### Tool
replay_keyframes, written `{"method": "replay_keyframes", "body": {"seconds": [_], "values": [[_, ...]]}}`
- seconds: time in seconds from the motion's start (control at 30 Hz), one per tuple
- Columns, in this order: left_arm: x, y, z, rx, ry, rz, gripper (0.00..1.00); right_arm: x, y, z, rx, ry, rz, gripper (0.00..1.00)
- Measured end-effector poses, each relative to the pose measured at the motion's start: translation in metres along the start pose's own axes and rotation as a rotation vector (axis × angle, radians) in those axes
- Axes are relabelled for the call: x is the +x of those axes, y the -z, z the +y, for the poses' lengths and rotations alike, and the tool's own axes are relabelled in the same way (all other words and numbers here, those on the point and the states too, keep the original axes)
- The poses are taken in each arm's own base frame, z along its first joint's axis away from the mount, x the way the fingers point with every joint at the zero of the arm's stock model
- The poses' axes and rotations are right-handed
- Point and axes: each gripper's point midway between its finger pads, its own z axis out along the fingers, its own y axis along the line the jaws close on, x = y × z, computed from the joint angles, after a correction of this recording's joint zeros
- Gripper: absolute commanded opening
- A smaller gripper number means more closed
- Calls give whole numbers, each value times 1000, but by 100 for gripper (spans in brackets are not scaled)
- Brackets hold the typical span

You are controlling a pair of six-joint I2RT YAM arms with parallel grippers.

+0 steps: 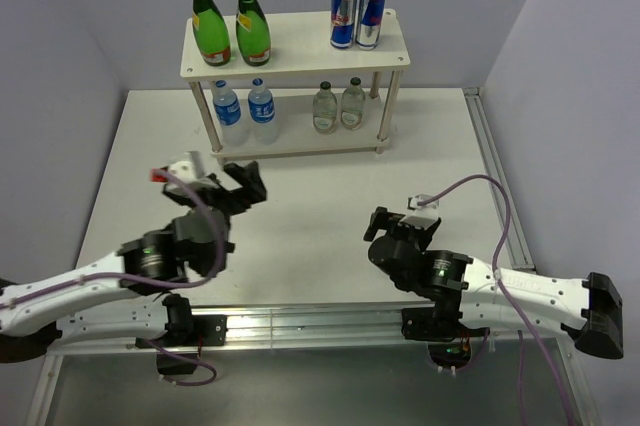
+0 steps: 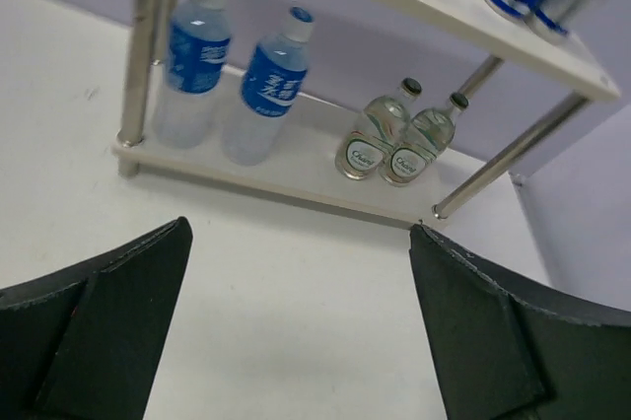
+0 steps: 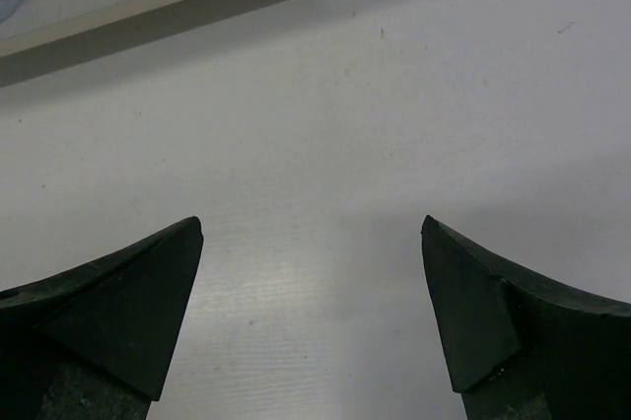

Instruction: Place and organize the beverage onto the shelf

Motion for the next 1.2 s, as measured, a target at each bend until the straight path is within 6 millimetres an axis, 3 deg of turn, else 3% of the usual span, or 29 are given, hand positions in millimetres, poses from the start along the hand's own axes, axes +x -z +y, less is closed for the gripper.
{"method": "replay_keyframes", "body": {"seconds": [0.07,0.13,0.2,0.33,0.43,0.5,0.57,0.73,1.0,1.2], "values": [[-25,10,16,-36,95,16,99,-8,4,4,-12,6,8,98],[-39,18,33,-54,136,28,99,-33,14,16,-48,-22,11,98],[-48,24,43,-58,141,42,99,-71,26,33,-101,-75,0,100],[-53,28,43,-38,89,84,99,-186,67,60,-249,-231,-70,100],[-60,29,36,-22,46,108,99,-261,98,55,-345,-319,-131,100],[-67,29,33,-23,29,110,99,-294,115,41,-398,-355,-168,100],[-71,29,32,-23,15,111,99,-310,125,29,-433,-373,-191,100],[-77,31,38,-12,-15,103,99,-315,134,18,-477,-350,-200,100],[-96,36,50,24,43,76,99,-298,134,34,-524,-260,-151,100],[-95,35,48,29,36,79,99,-285,132,53,-556,-194,-109,100]]}}
